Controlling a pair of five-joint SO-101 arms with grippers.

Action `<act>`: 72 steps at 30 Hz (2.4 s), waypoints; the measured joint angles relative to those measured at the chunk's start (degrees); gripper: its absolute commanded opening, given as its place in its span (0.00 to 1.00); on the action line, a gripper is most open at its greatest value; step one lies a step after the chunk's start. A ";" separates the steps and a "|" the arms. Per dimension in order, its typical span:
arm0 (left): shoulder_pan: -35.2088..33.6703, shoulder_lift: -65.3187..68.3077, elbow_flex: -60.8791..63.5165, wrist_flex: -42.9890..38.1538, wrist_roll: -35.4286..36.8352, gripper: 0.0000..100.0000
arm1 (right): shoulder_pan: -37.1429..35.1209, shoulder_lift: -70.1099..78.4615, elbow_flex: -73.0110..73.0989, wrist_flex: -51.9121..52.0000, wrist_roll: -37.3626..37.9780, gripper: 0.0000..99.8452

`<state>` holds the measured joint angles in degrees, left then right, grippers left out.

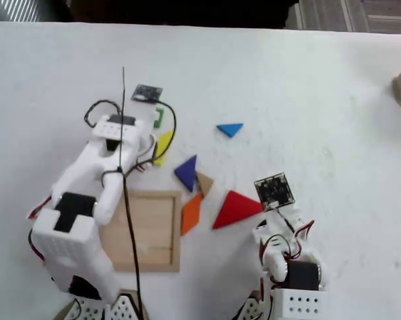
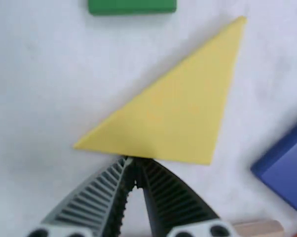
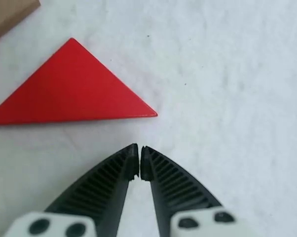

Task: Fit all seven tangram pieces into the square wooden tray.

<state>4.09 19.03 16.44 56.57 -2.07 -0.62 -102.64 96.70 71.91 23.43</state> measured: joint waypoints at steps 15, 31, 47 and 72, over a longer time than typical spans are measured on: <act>3.16 -1.41 -4.75 0.79 0.00 0.02 | 0.00 0.00 0.00 0.00 0.00 0.02; -4.22 9.85 -31.91 0.70 6.95 0.02 | 0.00 0.00 0.00 0.00 0.00 0.02; -4.04 48.97 -81.93 22.59 7.56 0.02 | 0.00 0.00 0.00 0.00 0.00 0.02; 11.60 62.77 -109.27 40.70 7.56 0.02 | 0.00 0.00 0.00 0.00 0.00 0.02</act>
<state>15.69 81.80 -92.84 97.27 5.49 -0.62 -102.64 96.70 71.91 23.43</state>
